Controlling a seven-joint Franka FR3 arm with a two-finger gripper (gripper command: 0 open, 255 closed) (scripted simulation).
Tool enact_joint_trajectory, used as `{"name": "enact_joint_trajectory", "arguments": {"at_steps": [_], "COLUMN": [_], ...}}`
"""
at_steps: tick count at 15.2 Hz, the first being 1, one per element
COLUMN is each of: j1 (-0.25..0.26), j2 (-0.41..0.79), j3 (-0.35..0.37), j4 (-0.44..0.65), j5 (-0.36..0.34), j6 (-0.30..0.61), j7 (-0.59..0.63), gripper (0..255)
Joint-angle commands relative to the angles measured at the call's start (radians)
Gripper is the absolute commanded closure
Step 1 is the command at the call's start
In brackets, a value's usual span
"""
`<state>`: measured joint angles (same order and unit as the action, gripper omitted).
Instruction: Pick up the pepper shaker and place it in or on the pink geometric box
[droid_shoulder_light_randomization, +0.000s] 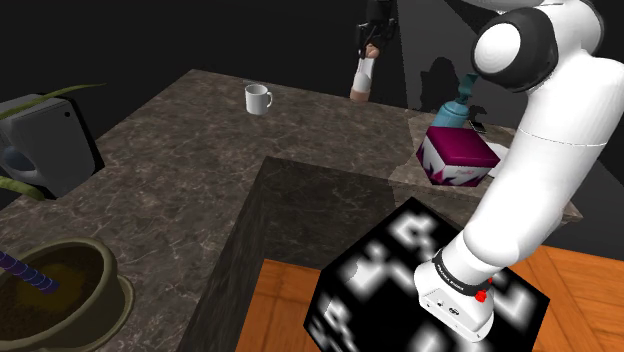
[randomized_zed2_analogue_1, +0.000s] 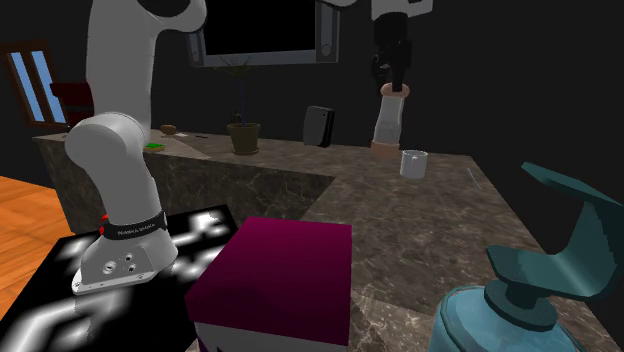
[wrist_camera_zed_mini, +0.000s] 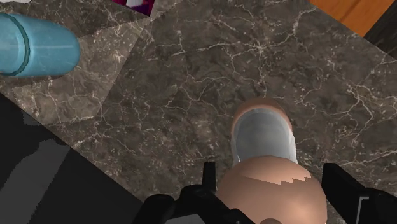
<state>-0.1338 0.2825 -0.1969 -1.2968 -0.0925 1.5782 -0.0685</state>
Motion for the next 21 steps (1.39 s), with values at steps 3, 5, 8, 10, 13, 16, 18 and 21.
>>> {"name": "enact_joint_trajectory", "arguments": {"at_steps": [3,5,8,10,13,16,18,21], "j1": [-0.004,-0.01,-0.026,-0.038,-0.058,-0.08,-0.094,-0.117], "j2": [0.023,-0.009,-0.113,-0.175,-0.259,-0.335,-0.381,-0.444], "j3": [-0.001,-0.006,-0.022,-0.033,-0.052,-0.073,-0.089,-0.115], "j4": [0.088,0.06,-0.067,-0.138,-0.227,-0.299,-0.339,-0.389], "j5": [0.004,0.0,-0.018,-0.029,-0.047,-0.066,-0.079,-0.099], "j6": [-0.065,-0.067,-0.037,-0.023,-0.011,-0.005,-0.004,-0.007], "j7": [-0.009,-0.022,-0.056,-0.081,-0.12,-0.163,-0.193,-0.241], "gripper": [255,255,255,255,255,255,255,255]}}
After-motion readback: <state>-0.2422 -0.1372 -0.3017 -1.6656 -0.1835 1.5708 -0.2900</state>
